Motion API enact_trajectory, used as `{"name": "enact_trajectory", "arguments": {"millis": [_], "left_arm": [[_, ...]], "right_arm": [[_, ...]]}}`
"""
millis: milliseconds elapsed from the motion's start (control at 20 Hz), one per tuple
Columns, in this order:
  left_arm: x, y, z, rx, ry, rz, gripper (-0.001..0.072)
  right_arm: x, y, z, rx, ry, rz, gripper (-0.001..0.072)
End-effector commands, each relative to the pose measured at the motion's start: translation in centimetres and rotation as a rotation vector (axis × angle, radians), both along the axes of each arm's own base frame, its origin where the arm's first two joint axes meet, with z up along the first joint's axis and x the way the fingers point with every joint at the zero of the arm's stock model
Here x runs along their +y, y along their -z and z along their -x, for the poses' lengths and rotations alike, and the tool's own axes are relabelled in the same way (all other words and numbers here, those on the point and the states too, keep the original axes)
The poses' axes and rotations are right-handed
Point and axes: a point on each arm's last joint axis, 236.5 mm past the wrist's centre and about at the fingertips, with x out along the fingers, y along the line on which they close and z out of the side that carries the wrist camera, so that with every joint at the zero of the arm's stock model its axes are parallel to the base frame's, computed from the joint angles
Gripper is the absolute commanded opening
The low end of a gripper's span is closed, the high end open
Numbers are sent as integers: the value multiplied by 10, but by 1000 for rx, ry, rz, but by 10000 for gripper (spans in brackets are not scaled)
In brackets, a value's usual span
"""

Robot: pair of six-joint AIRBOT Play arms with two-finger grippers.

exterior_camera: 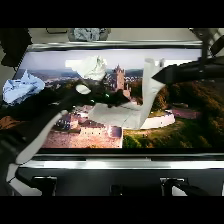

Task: Fold the shirts.

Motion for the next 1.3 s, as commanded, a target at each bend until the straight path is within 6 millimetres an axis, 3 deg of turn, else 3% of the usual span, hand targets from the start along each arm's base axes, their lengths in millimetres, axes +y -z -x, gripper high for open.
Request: {"name": "enact_trajectory", "arguments": {"millis": [0, 100, 200, 300, 400, 500, 600, 700, 850, 900, 950, 1000, 1050, 1100, 1250], "left_arm": [[141, -49, -19, -214, -87, -316, 24], [231, -100, -27, -323, -256, -433, 25], [298, -157, -20, -413, -432, -449, 25], [341, -199, -4, -486, -556, -459, 25], [362, -226, 12, -539, -625, -468, 25], [364, -240, 23, -573, -643, -469, 25], [361, -241, 28, -571, -630, -467, 26], [359, -236, 32, -553, -610, -474, 26], [359, -235, 32, -559, -601, -481, 26], [359, -235, 32, -564, -597, -485, 26], [359, -235, 31, -563, -597, -485, 27], [359, -234, 31, -561, -597, -485, 27], [359, -234, 31, -561, -597, -485, 27], [359, -234, 30, -559, -596, -485, 27], [359, -231, 28, -551, -595, -485, 27]], "right_arm": [[67, 32, -27, 3, -54, -31, 52], [114, 66, -31, 48, -112, -35, 53], [164, 106, -24, 130, -168, -52, 53], [214, 144, -8, 219, -229, -87, 53], [249, 180, 0, 270, -235, -88, 97], [264, 202, 2, 296, -222, -82, 701], [247, 204, -7, 279, -214, -47, 711], [197, 192, -27, 242, -177, 22, 710], [63, 172, -59, 193, -41, 222, 710], [12, 174, -59, 220, 6, 307, 709], [-41, 183, -48, 307, 54, 386, 706], [-80, 197, -30, 417, 78, 428, 691], [-96, 212, -12, 515, 81, 415, 691], [-97, 227, 6, 590, 62, 375, 691], [-51, 272, 30, 643, -5, 271, 696]]}}
